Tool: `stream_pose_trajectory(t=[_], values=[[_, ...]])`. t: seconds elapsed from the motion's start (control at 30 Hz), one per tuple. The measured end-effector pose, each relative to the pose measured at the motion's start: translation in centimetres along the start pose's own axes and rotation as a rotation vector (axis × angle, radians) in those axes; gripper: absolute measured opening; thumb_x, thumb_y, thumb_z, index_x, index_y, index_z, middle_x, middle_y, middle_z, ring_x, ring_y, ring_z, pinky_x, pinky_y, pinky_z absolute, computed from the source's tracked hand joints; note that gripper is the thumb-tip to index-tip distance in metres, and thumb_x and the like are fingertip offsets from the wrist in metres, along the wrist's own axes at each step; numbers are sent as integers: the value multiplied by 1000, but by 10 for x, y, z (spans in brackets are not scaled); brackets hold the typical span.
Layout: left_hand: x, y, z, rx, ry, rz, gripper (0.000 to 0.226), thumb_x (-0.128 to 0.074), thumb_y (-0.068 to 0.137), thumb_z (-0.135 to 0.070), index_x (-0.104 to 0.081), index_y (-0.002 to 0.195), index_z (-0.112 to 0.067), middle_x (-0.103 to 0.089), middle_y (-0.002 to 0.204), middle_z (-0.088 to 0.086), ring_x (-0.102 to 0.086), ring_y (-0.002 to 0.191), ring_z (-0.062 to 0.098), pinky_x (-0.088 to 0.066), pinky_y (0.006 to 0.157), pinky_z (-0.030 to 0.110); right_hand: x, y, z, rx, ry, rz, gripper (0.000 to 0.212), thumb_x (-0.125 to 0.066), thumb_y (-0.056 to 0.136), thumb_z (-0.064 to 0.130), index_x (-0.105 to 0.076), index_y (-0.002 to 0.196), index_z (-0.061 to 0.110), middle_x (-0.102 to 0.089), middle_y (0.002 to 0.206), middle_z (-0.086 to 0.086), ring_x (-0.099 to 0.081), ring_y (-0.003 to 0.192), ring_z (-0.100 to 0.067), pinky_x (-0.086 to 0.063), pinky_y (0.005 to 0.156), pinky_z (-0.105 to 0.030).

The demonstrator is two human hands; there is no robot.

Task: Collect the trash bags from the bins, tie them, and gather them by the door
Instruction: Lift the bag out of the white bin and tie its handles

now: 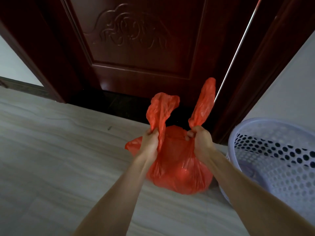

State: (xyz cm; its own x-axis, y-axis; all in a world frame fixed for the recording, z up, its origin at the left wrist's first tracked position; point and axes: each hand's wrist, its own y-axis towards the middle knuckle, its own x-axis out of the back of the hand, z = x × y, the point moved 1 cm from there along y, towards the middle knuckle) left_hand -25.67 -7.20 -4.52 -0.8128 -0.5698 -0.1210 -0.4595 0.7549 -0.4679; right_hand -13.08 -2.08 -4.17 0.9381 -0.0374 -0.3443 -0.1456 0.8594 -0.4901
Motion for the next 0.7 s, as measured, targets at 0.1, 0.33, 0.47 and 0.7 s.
stream_pose_trajectory(t=[0.1,0.33,0.47,0.7], values=[[0,-2,4,-121,144,-95,31,-36,97,-15,-55,120,-5,-64,112,14,-61,103,28,-47,96,35,-5,-5,-2,-17,-103,76,29,-36,91,5,-47,66,14,-38,38,8,-38,38,-7,-34,47,-20],[2,-10,1,-340,518,-233,37,-28,100,-11,-41,134,-8,-55,127,15,-50,120,31,-37,97,31,-4,-16,-12,144,-319,232,24,-35,96,3,-53,81,7,-52,63,-2,-49,49,-7,-43,59,-23],[3,-15,2,-419,644,-212,32,-27,99,-11,-45,125,-6,-60,108,11,-57,107,30,-37,80,25,-5,-16,-13,55,-226,239,24,-40,95,3,-57,78,4,-61,63,-3,-54,45,-5,-48,51,-18],[5,-8,3,-135,364,-19,51,-22,94,-44,-51,124,-14,-58,120,7,-54,113,26,-39,103,39,-4,-17,-14,-45,-47,247,21,-46,93,4,-65,83,7,-67,65,-4,-63,55,-12,-56,59,-24]])
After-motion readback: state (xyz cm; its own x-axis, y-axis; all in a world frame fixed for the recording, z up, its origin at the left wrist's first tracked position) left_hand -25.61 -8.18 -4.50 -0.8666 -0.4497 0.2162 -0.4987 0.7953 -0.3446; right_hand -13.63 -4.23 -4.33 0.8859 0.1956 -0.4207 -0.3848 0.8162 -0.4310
